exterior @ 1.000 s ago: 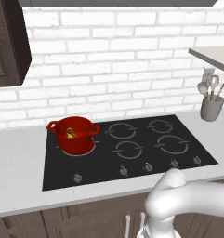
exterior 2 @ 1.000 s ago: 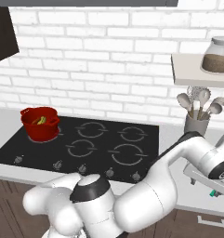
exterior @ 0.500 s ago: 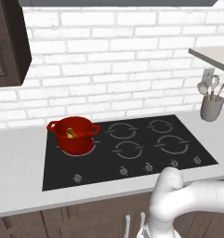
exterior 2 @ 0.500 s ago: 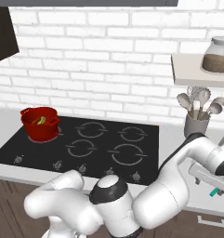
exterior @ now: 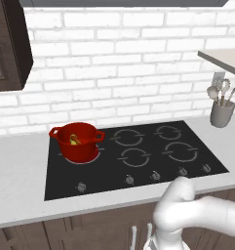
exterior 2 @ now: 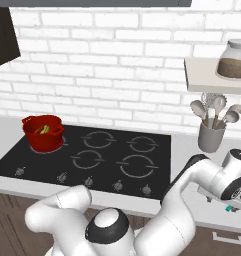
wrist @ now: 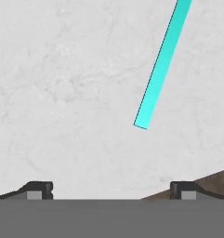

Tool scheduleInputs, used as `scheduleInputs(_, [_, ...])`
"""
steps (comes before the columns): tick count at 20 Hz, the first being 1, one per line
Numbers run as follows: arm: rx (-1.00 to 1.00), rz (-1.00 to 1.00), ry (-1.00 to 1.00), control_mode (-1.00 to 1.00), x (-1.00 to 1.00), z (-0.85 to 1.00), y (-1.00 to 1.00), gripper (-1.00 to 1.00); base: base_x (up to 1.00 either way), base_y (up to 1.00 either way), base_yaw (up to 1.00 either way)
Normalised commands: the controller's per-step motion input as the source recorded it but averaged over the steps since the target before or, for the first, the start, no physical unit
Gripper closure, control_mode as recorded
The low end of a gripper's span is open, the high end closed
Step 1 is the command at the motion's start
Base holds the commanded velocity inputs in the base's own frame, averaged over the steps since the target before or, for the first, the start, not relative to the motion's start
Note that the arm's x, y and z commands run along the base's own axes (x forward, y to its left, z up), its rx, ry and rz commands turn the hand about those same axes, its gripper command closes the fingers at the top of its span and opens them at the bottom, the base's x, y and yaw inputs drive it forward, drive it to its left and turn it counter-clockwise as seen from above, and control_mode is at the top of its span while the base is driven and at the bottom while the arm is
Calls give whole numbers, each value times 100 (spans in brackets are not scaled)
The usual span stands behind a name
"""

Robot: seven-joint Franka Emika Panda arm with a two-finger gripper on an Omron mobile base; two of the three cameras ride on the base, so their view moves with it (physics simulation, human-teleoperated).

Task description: Put the carrot and cucumber in the pot. Retrieve the spatula and lightly stir the vegetables in the pot.

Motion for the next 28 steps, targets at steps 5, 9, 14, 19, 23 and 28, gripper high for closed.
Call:
scheduleInputs(5, [0,0,-11,-100,0,-2,-10,-100,0,0,0])
scheduleInputs(9, [1,0,-4,-100,8,-2,-37,-100,0,0,0])
scheduleInputs(14, [0,0,0,-100,23,0,-32,-100,0,0,0])
scheduleInputs(19, [0,0,0,-100,35,-1,-45,-100,0,0,0])
scheduleInputs(23, [0,2,0,-100,29,-6,-40,-100,0,0,0])
scheduleInputs(28, [0,6,0,-100,26,-32,-1,-100,0,0,0])
